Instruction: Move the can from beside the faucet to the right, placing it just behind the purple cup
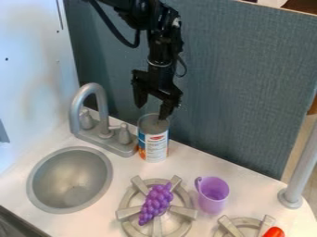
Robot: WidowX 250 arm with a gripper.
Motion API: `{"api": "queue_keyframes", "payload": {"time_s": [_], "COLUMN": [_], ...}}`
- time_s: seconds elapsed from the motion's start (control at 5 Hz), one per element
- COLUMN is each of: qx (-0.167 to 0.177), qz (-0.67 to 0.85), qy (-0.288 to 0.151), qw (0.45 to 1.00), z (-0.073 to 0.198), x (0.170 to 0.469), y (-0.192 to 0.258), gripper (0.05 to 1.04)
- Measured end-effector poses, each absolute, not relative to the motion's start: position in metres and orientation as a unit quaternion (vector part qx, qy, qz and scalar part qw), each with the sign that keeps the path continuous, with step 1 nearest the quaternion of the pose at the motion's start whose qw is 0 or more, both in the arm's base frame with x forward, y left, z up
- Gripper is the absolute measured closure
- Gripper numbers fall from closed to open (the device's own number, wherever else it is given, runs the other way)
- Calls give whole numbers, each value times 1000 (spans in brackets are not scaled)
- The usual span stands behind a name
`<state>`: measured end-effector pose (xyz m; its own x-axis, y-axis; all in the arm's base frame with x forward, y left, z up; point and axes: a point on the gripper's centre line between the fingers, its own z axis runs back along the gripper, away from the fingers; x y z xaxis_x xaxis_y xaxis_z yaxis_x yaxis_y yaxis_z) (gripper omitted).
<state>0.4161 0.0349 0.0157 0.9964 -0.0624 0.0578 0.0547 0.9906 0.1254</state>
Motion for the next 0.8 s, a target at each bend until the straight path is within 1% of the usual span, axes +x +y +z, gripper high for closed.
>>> {"api": "queue_keyframes", "payload": {"time_s": [0.2,0.4,0.8], "qx": [60,79,123], "qz": [-30,-30,-42], "qy": [-3,-5,-2], "qw": [998,996,992], "z": [-5,-16,-14], "x": [408,410,419], "y": [35,41,57], "gripper": [83,83,83]}}
